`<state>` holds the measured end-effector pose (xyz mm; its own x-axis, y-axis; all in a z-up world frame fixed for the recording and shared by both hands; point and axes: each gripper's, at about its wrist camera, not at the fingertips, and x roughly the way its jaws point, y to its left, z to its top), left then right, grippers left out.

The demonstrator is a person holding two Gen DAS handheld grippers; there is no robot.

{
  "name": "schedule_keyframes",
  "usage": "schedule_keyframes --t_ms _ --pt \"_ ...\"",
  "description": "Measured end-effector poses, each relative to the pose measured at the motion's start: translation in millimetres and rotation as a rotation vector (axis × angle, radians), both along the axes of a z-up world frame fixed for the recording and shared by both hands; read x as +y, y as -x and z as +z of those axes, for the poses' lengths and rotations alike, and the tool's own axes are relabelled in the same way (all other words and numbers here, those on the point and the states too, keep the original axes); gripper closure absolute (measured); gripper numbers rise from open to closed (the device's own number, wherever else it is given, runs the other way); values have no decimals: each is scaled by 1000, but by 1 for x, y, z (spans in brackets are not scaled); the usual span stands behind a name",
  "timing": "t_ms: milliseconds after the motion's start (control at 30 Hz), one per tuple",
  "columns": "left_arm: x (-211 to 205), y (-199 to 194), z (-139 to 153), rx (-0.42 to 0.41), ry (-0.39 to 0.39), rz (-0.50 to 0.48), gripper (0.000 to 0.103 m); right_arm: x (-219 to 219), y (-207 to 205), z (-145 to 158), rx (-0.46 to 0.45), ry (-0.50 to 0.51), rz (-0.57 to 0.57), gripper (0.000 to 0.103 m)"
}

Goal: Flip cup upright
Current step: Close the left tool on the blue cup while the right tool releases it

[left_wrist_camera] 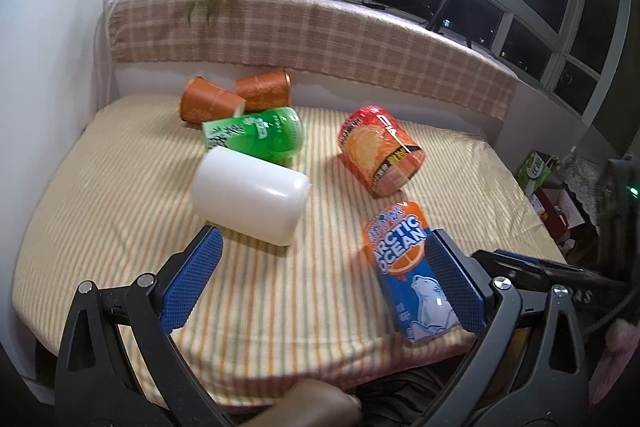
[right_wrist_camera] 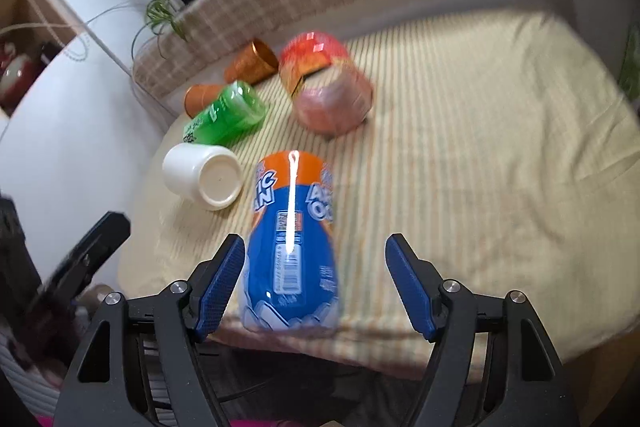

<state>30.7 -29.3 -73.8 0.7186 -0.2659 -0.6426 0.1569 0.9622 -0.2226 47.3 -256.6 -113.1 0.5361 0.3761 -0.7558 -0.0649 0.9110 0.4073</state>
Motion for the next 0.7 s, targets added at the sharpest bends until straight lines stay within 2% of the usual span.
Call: schedule_keyframes --t_ms 100,167,233,300,400,533,700 --pt "-8 -7 -2 44 35 -40 0 -7 16 11 -64 93 -14 30" --pt "-11 -17 -8 120 116 -82 2 -12 28 17 -99 152 -28 30" --pt "-15 -28 -14 190 180 -104 9 -17 36 20 -116 180 -41 30" --pt "-21 -37 -20 248 226 -120 9 -23 43 22 -122 186 -57 30" --pt "-35 -46 -28 296 245 -151 10 -36 51 21 -117 167 -92 30" --pt "-48 -60 -42 386 283 -181 18 -45 56 18 -109 161 -129 30" --pt "-56 -75 -62 480 331 -194 20 -51 61 16 -107 164 -151 30"
